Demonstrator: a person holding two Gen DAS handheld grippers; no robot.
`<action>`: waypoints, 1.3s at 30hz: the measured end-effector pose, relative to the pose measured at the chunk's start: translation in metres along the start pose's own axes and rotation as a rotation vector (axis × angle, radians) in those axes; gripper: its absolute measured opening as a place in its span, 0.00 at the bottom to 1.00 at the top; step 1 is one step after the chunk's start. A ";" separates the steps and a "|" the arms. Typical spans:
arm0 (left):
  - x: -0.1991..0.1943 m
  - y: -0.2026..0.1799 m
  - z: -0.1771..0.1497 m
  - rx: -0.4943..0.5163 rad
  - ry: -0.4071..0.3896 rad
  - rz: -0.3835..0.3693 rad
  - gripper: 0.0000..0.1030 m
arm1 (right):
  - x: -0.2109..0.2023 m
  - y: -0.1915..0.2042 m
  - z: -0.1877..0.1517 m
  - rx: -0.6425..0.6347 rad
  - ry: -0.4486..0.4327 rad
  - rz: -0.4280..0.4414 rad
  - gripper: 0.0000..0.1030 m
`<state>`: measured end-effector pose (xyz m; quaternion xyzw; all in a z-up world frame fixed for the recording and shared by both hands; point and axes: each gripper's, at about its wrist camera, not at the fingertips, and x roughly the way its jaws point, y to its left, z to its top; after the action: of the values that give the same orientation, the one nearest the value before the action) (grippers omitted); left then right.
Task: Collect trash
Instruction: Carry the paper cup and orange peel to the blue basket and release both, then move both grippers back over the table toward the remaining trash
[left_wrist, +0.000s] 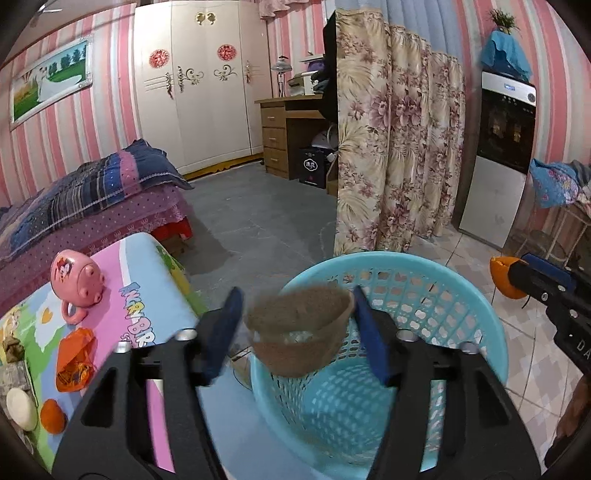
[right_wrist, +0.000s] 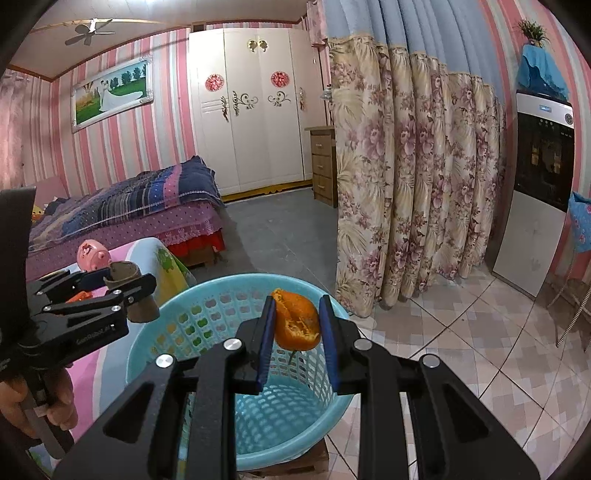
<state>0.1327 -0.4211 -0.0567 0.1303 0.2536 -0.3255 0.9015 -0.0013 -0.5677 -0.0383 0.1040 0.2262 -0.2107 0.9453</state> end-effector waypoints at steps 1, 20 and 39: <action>0.000 0.001 0.000 -0.004 -0.009 0.010 0.74 | 0.001 -0.001 -0.001 0.001 0.001 -0.003 0.24; -0.038 0.052 -0.004 -0.058 -0.068 0.130 0.92 | 0.030 0.019 -0.002 -0.014 0.023 -0.009 0.25; -0.124 0.108 -0.005 -0.134 -0.151 0.241 0.94 | -0.008 0.059 0.021 -0.033 -0.103 0.019 0.93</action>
<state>0.1196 -0.2733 0.0142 0.0745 0.1888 -0.2061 0.9573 0.0263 -0.5185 -0.0099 0.0794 0.1798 -0.2029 0.9593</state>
